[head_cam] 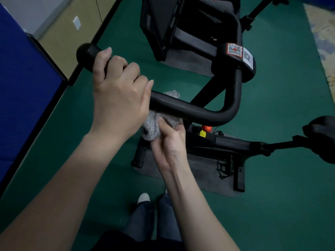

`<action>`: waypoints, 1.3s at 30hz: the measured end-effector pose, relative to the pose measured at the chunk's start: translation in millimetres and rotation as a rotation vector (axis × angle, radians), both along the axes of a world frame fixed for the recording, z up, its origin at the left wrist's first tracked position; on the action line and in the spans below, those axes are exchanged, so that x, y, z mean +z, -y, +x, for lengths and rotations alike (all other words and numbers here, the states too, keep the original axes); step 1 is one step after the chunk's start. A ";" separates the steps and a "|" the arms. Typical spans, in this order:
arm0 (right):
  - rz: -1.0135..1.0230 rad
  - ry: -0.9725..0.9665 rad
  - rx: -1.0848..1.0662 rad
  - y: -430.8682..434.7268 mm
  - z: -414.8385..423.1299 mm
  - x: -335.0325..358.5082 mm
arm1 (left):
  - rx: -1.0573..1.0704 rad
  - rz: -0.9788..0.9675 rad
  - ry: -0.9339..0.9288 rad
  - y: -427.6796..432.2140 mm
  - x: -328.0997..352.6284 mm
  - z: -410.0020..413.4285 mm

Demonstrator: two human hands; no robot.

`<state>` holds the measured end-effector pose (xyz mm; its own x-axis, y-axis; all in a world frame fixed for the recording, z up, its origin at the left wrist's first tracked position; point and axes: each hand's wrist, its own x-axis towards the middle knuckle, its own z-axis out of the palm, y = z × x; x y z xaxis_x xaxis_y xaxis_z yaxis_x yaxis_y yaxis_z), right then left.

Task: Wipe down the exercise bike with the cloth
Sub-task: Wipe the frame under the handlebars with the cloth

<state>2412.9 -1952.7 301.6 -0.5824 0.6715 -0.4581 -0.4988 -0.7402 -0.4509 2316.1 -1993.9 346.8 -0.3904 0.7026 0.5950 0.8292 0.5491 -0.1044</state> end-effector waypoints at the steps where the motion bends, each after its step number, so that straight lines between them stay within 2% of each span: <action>1: 0.008 0.007 -0.004 -1.9 0.9 -0.5 | 0.000 0.003 -0.002 -0.1 0.1 -0.2; 10: 0.058 0.067 -0.195 -24.2 49.5 -7.0 | 0.010 0.002 0.009 0.5 -1.9 -1.3; 17: 0.042 0.035 -0.155 -8.4 18.1 -8.2 | 0.049 -0.004 -0.006 -1.3 -2.6 0.7; 20: 0.061 0.085 -0.149 -13.7 31.1 -9.4 | 0.043 -0.010 -0.017 -0.7 -2.4 0.3; 24: 0.112 0.126 -0.297 -29.4 70.5 -9.1 | 0.042 -0.011 0.007 -0.7 -1.1 2.2; 28: 0.160 0.209 -0.368 -21.7 65.6 -6.7 | -0.052 0.023 0.052 -15.4 -1.4 20.1; 33: 0.164 0.290 -0.330 -4.6 56.0 -5.8 | -0.135 -0.012 0.176 -28.5 -16.4 45.6; 37: 0.220 0.417 -0.555 -28.1 74.3 -3.8 | -0.114 -0.004 0.178 -28.4 -19.2 44.2; 39: 0.376 0.584 -0.629 -41.4 79.2 -1.7 | -0.105 0.007 0.182 -29.3 -19.1 45.3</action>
